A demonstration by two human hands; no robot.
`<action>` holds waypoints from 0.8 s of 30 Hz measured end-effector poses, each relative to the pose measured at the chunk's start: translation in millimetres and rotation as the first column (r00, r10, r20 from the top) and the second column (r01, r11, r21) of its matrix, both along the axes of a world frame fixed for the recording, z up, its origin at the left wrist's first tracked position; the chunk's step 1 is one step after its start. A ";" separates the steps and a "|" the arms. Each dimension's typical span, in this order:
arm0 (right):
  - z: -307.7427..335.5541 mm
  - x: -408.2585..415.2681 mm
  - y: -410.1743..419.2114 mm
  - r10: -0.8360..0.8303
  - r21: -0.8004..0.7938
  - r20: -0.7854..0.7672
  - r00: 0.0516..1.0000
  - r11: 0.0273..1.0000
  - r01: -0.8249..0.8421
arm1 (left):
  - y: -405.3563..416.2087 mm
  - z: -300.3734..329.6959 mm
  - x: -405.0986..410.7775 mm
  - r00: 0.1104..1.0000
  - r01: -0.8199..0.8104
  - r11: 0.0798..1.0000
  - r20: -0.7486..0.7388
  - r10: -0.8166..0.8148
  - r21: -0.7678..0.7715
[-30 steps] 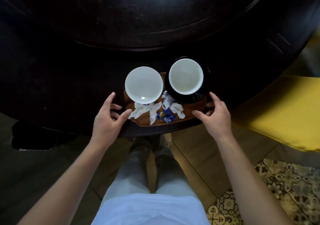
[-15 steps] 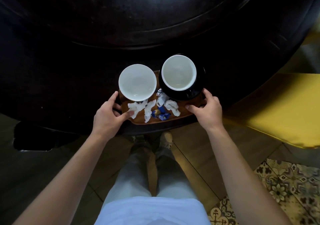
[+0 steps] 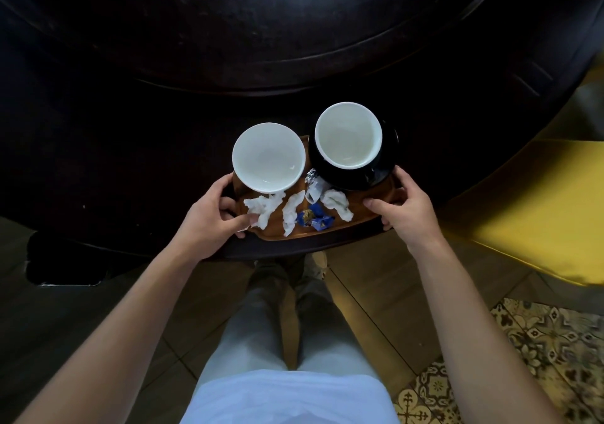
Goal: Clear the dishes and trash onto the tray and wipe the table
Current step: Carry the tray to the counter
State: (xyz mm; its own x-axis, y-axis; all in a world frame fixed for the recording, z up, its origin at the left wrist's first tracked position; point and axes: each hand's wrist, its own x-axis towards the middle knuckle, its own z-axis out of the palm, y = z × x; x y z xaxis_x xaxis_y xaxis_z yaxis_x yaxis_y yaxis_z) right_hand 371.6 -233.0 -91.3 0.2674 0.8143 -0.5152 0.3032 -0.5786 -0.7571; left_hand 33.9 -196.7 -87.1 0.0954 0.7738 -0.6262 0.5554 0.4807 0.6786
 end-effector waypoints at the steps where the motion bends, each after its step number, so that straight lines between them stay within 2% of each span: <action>1: 0.2 -0.1 -1.2 -0.010 -0.008 -0.024 1.000 1.000 0.009 | -0.1 -0.7 -1.0 0.999 -0.024 1.000 0.039 0.025 -0.011; 11: -2.4 -1.7 -8.1 -0.087 -0.067 -0.255 0.963 0.995 0.072 | 3.3 3.4 -2.8 0.965 -0.158 0.985 0.202 0.168 -0.064; 18: -5.3 2.0 -8.3 -0.105 -0.064 -0.329 0.938 0.994 0.089 | 3.3 5.5 -3.2 0.944 -0.195 0.975 0.249 0.216 -0.104; 24: 2.1 -0.3 -3.5 -0.108 -0.026 -0.391 0.914 0.994 0.106 | 4.2 13.4 -5.8 0.931 -0.214 0.974 0.286 0.227 -0.077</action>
State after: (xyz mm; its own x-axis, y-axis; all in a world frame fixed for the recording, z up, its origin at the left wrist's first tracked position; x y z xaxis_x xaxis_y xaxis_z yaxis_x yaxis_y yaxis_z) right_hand 371.3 -236.6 -89.2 0.1287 0.7898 -0.5997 -0.0809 -0.5943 -0.8001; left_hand 28.1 -192.5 -73.7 0.1081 0.7685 -0.6306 0.2135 0.6016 0.7697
